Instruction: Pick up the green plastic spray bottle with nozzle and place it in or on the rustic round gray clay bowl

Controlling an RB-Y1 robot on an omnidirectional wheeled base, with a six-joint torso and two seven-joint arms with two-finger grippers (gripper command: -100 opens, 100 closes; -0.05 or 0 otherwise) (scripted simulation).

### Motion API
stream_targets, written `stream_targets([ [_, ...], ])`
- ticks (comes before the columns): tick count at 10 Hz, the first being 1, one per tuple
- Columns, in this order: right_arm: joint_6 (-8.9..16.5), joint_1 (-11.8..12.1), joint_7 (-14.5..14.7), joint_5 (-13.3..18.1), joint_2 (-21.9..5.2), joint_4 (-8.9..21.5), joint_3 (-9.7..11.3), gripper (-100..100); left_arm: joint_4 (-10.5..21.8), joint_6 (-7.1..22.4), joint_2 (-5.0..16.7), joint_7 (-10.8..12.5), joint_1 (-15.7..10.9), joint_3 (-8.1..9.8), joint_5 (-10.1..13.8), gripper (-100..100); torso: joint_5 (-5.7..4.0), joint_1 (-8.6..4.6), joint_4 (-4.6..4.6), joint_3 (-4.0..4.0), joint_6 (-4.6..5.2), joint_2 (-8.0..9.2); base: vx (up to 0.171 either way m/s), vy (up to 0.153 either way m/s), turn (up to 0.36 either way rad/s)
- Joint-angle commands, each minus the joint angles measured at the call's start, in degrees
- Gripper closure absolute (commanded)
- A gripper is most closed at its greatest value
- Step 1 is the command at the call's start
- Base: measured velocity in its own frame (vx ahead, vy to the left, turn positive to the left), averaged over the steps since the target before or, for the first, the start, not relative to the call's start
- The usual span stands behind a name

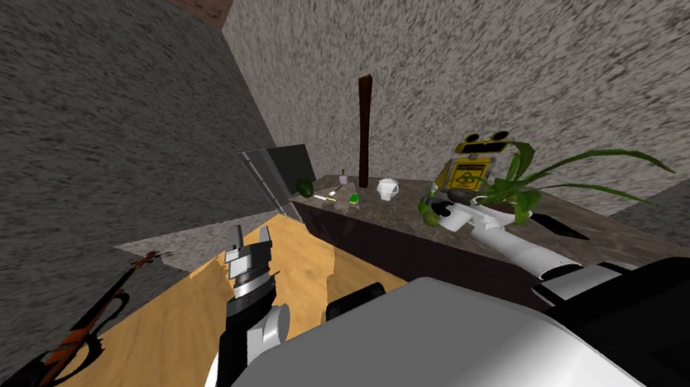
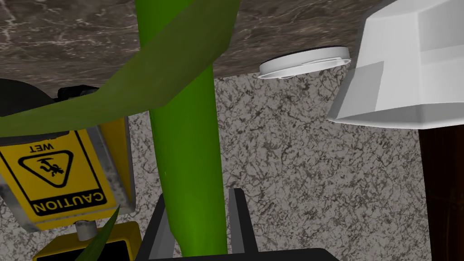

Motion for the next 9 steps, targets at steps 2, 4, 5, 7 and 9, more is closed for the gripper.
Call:
stream_targets([
  [2, 0.8, -0.7, -2.3, -2.8, -1.9, 0.7, 0.4, 100, 0.0, 0.0, 0.0, 0.0, 0.0, 0.00, 0.0, 0, -0.02, -0.07, 0.00, 0.01, 0.00, 0.03, -0.193, 0.043, 0.127],
  [4, 1.5, -1.5, -4.3, -5.5, -3.9, 1.7, 0.7, 100, 0.0, 0.0, 0.0, 0.0, 0.0, 0.00, 0.0, 0, -0.02, -0.02, 0.02, 0.06, 0.06, 0.10, -0.202, 0.050, 0.153],
  [5, 1.9, -1.8, -5.2, -6.9, -5.2, 2.4, 0.8, 100, 0.0, 0.0, 0.0, 0.0, 0.0, 0.00, 0.0, 0, -0.02, 0.01, 0.04, 0.11, 0.03, 0.18, -0.245, 0.061, 0.194],
  [7, 2.6, -2.1, -6.1, -8.9, -7.6, 3.3, 0.7, 100, 0.0, 0.0, 0.0, 0.0, 0.0, 0.00, 0.0, 0, -0.01, -0.09, 0.08, 0.14, 0.09, 0.20, -0.168, -0.004, 0.165],
  [9, 3.3, -1.7, -5.6, -9.9, -9.7, 3.6, 0.5, 100, 0.0, 0.0, 0.0, 0.0, 0.0, 0.02, 0.0, 0, -0.09, -0.64, 0.03, 0.00, 0.22, -0.07, -0.067, -0.118, 0.060],
])
